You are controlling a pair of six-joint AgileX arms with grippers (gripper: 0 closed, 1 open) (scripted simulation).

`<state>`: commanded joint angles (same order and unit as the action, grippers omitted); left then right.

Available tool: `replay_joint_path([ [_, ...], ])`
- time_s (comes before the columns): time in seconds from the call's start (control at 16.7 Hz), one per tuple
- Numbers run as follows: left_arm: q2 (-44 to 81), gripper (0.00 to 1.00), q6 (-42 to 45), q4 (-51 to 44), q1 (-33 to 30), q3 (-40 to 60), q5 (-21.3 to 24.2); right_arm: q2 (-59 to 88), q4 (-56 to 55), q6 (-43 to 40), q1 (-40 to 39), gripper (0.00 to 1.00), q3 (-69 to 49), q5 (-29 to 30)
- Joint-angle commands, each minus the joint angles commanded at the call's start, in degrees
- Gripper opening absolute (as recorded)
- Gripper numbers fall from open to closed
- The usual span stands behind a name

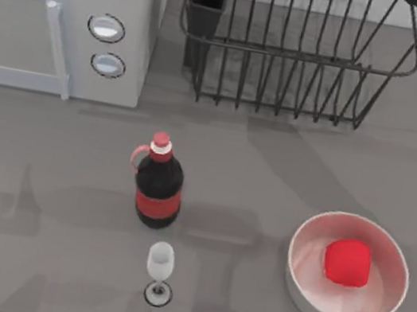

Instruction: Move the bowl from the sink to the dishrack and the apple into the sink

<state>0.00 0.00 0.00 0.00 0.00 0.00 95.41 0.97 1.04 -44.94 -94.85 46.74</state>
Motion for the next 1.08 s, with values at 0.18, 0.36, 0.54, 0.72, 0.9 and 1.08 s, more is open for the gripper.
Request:
replay_joint_path([
  [0.18,0.0,1.00,0.0,0.0,0.0,0.0,0.0,0.0,-0.6,0.3,-0.6,0.00,0.1,0.4],
  [0.36,0.0,1.00,0.0,0.0,0.0,0.0,0.0,-0.1,-0.6,0.4,-0.4,0.00,0.1,0.1],
  [0.54,0.0,1.00,0.0,0.0,0.0,0.0,0.0,2.8,-4.6,0.3,0.4,0.00,1.8,-0.8],
  [0.72,0.0,1.00,0.0,0.0,0.0,0.0,0.0,8.1,-13.9,0.2,2.2,0.00,5.5,-2.6],
  [0.9,0.0,1.00,0.0,0.0,0.0,0.0,0.0,14.0,-26.6,0.2,4.7,0.00,10.4,-4.9],
  [1.08,0.0,1.00,0.0,0.0,0.0,0.0,0.0,19.0,-36.5,0.1,7.1,0.00,15.3,-7.2],
])
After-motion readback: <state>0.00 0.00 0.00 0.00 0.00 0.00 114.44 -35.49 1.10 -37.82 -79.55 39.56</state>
